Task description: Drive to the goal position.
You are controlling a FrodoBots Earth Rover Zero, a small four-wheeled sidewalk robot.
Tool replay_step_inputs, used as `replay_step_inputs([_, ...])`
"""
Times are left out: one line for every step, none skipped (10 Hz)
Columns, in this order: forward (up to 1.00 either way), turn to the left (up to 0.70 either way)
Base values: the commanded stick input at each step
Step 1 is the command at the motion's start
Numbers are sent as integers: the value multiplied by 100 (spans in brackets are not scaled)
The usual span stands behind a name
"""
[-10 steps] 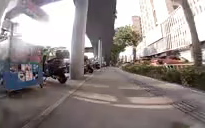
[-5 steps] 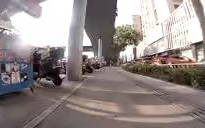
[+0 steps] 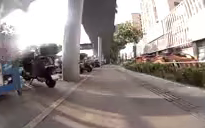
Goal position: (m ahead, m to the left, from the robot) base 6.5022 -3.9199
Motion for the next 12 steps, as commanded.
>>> replay_step_inputs([70,0])
replay_step_inputs([70,0])
replay_step_inputs([70,0])
replay_step_inputs([70,0])
replay_step_inputs([70,0])
replay_step_inputs([70,0])
replay_step_inputs([70,0])
replay_step_inputs([70,0])
replay_step_inputs([70,0])
replay_step_inputs([70,0])
replay_step_inputs([70,0])
replay_step_inputs([70,0])
